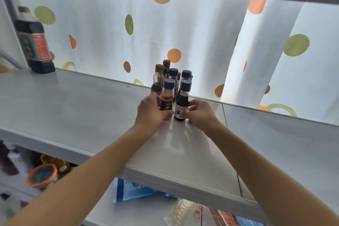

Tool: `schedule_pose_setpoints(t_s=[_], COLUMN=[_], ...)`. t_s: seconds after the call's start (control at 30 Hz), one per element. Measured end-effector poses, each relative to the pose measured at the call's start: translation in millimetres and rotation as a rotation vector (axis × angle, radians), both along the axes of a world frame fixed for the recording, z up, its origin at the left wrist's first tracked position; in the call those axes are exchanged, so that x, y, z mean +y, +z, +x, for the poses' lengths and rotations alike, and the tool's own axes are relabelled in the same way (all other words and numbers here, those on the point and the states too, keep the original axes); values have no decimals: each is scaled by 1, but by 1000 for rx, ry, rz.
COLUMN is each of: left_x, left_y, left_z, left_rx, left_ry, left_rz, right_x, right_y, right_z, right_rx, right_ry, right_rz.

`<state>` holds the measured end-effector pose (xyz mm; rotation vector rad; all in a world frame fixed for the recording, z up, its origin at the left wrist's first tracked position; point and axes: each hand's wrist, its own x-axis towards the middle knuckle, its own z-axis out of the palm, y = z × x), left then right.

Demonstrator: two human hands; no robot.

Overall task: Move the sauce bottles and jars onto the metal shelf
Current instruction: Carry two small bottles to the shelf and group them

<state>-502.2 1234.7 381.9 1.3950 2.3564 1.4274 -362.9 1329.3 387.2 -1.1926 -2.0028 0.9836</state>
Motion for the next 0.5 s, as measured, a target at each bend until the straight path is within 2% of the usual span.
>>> schedule_pose_setpoints(t_s=[0.3, 0.5], left_x=[35, 46], left_y=[-2, -6], left_z=[-5, -8], left_rx=[116, 103], left_ry=[8, 72], left_rz=[-13, -1], right_x=[16, 23], right_y=[2, -5], right_z=[-18, -29], right_rx=[59, 43], right_ry=[-36, -81], right_rz=[-54, 50])
